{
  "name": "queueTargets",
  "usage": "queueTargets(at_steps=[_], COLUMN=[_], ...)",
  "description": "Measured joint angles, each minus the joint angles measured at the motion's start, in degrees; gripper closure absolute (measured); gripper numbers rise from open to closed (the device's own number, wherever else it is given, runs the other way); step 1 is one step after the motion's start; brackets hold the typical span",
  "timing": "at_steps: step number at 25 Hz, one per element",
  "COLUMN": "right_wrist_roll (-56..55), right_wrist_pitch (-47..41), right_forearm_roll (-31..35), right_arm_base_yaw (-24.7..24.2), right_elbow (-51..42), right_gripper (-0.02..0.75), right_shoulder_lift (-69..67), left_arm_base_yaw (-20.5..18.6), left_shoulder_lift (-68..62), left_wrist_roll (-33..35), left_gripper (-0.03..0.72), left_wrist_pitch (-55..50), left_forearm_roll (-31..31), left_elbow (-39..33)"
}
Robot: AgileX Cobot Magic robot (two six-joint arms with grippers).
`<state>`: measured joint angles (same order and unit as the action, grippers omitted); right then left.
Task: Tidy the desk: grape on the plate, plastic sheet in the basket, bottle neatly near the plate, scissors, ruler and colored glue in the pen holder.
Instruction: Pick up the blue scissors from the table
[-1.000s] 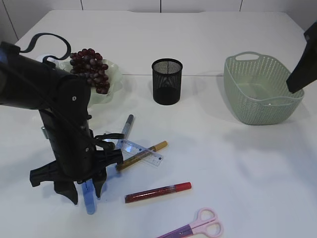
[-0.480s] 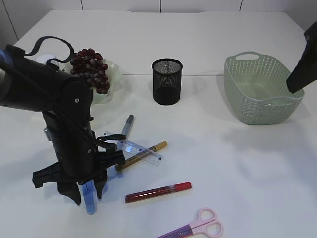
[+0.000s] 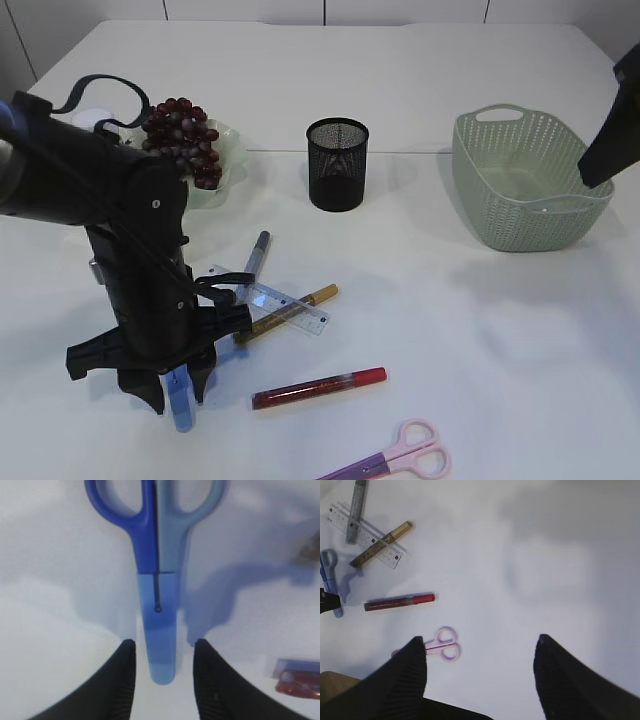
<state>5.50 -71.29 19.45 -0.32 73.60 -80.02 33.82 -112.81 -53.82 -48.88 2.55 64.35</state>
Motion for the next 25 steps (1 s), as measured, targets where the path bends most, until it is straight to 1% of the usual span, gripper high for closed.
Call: queueTargets(at_steps=[8, 16, 25], right_wrist_roll=[0.0, 0.0, 0.0], right_wrist_pitch=[0.0, 0.0, 0.0], right_forearm_roll=[0.0, 0.0, 0.0], right_arm_base_yaw=[0.0, 0.0, 0.0], right_elbow=[0.0, 0.0, 0.0], right_gripper=[0.214, 0.213, 0.214], right_shoulder_lift=[0.0, 0.0, 0.0], left_arm_base_yaw=[0.0, 0.0, 0.0], left_shoulder_lift=[-0.1, -0.1, -0.1], left_wrist_roll=[0.3, 1.4, 1.5], left_gripper=[0.411, 0.441, 0.445], left_wrist_pitch=[3.0, 5.9, 6.5], left_forearm_roll=[0.0, 0.1, 0.1], left_elbow=[-3.4, -3.5, -3.5])
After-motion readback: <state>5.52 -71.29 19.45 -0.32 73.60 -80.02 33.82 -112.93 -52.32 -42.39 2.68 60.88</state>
